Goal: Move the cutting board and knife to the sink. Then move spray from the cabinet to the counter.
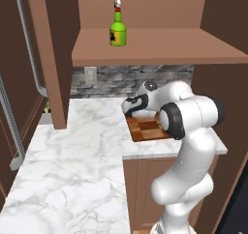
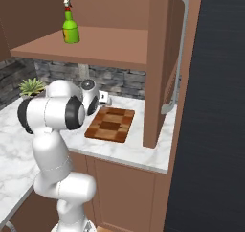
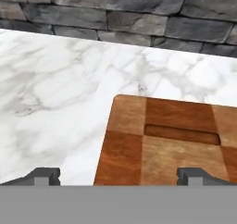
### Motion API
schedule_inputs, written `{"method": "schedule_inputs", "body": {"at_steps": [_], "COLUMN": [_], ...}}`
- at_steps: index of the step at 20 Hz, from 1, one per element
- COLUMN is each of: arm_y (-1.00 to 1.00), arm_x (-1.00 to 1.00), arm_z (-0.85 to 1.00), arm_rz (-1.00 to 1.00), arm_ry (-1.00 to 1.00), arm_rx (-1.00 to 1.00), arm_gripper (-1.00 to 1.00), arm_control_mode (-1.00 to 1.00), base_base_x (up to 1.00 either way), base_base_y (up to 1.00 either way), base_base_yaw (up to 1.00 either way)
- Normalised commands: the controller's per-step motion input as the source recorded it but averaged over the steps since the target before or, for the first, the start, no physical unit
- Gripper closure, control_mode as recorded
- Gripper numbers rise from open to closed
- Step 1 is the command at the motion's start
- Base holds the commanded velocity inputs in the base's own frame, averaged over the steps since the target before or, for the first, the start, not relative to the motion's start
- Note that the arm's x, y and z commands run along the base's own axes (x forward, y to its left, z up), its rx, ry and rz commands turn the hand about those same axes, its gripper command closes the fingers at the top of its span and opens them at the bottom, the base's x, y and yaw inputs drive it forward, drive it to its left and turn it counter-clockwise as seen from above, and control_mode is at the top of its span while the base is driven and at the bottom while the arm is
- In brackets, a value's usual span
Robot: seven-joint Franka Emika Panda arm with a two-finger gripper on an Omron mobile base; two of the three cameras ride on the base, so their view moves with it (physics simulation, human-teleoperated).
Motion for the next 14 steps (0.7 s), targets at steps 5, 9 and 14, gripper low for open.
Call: {"method": "schedule_inputs", "body": {"at_steps": [5,9,14], "arm_y": [0.0,0.0,0.0], "arm_x": [0.32,0.3,0.3], "arm_z": [-0.17,-0.18,-0.17], "arm_rz": [0.0,0.0,0.0], "arm_ry": [0.01,0.01,0.03], "arm_rx": [0.0,0.0,0.0], "arm_gripper": [-1.0,-1.0,-1.0], "arm_control_mode": [-1.0,-1.0,-1.0], "base_base_x": [0.0,0.0,0.0], "base_base_y": [0.0,0.0,0.0], "base_base_yaw": [0.0,0.0,0.0]}}
